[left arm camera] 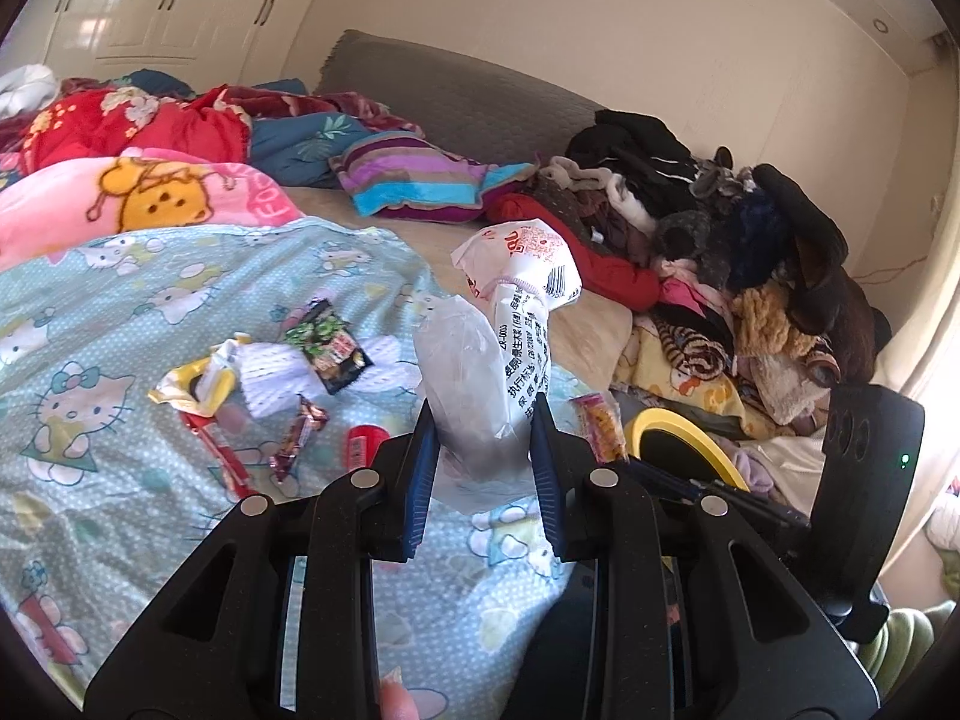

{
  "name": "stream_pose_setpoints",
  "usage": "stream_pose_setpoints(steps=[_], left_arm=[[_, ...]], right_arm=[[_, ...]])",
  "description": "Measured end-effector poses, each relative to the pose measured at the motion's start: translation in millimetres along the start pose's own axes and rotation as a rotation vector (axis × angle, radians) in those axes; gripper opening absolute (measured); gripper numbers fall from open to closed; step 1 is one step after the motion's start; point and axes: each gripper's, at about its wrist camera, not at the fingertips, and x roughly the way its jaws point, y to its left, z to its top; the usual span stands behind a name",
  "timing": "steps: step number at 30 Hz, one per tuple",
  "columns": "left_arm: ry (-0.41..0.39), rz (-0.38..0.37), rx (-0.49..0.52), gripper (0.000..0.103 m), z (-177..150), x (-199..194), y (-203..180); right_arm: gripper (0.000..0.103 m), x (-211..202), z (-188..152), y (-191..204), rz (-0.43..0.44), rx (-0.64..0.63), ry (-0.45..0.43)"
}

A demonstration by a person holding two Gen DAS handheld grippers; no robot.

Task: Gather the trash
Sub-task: 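Grasp the white plastic bag with the left gripper while the right grasps a candy wrapper, then carry both items over the yellow bin and open both grippers to drop them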

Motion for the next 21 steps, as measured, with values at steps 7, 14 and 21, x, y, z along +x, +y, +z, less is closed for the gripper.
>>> stream_pose_setpoints(steps=[7,14,21], left_arm=[[0.011,-0.018,0.033,0.023,-2.3,4.1,-18.7],[0.034,-0.036,0.06,0.023,-7.6,11.0,-35.6],[0.056,-0.056,0.096,0.023,-13.8,19.4,-56.6]], right_arm=[[0.012,-22.9,-2.1,-19.3,-0.042,-0.012,0.004],[0.012,-45.2,-5.5,-48.5,-0.081,0.022,0.002],[0.012,-67.0,-11.4,-74.9,-0.122,0.032,0.0]])
